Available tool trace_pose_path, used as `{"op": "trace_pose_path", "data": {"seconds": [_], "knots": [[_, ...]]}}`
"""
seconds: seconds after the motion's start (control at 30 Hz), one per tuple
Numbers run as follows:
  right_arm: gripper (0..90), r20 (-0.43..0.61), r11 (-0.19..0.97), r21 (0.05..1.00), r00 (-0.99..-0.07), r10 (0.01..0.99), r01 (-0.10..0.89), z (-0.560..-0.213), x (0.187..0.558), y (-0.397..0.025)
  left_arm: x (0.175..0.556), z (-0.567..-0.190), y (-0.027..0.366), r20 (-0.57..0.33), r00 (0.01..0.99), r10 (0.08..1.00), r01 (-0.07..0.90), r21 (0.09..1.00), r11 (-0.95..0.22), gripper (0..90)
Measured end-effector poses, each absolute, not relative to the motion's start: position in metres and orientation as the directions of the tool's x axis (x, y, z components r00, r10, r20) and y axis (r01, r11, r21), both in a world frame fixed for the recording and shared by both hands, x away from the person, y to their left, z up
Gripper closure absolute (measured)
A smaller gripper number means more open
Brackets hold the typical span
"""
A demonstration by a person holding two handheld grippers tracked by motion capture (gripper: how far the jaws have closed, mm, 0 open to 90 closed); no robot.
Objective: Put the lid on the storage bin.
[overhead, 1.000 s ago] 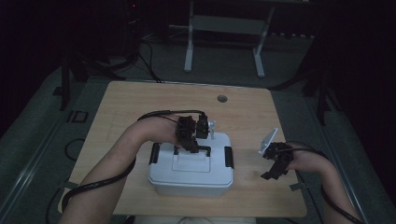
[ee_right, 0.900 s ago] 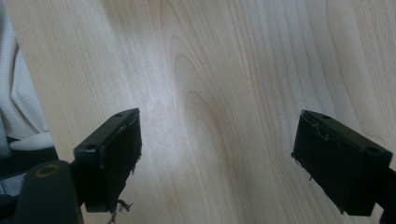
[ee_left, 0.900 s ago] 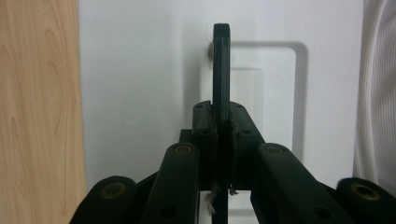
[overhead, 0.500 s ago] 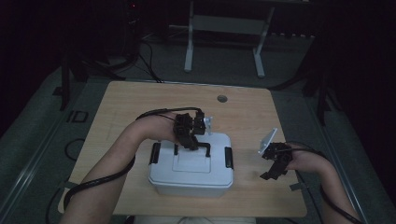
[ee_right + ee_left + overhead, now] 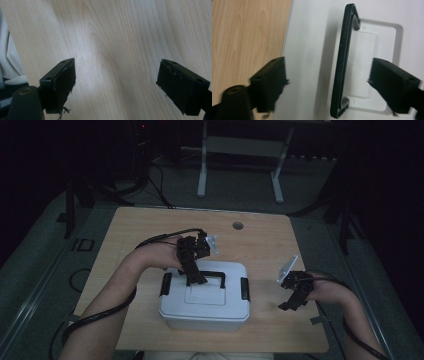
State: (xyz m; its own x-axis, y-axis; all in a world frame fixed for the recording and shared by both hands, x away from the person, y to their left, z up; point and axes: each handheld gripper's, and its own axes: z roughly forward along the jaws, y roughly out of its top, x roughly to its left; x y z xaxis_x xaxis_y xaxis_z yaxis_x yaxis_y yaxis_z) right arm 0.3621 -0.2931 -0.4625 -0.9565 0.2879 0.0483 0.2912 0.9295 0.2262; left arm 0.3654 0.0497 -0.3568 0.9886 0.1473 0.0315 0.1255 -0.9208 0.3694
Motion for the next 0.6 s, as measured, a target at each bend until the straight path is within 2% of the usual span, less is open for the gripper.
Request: {"op": "trace_pose_path", "data": {"seconds": [0.07, 0.2, 0.23, 0.4, 0.6], "knots": [[15.1, 0.044, 0.927, 0.229, -0.955, 0.294, 0.296, -0.462, 0.363, -0.293, 0.365, -0.356, 0.052, 0.021, 0.988, 0.154, 0.134, 0.390, -0.911, 8.4], [15.1, 0.036, 0.925, 0.233, -0.953, 0.300, 0.300, -0.463, 0.363, -0.294, 0.365, -0.358, 0.059, 0.035, 0.986, 0.166, 0.137, 0.412, -0.901, 6.5], [15.1, 0.034, 0.923, 0.236, -0.952, 0.304, 0.303, -0.463, 0.364, -0.295, 0.365, -0.358, 0.061, 0.048, 0.985, 0.168, 0.133, 0.416, -0.900, 2.7], [15.0, 0.017, 0.918, 0.242, -0.947, 0.321, 0.315, -0.463, 0.365, -0.297, 0.364, -0.362, 0.072, 0.087, 0.979, 0.183, 0.126, 0.450, -0.884, 2.4], [15.0, 0.008, 0.913, 0.256, -0.945, 0.327, 0.318, -0.463, 0.366, -0.296, 0.363, -0.360, 0.083, 0.092, 0.973, 0.214, 0.143, 0.489, -0.860, 2.4]]}}
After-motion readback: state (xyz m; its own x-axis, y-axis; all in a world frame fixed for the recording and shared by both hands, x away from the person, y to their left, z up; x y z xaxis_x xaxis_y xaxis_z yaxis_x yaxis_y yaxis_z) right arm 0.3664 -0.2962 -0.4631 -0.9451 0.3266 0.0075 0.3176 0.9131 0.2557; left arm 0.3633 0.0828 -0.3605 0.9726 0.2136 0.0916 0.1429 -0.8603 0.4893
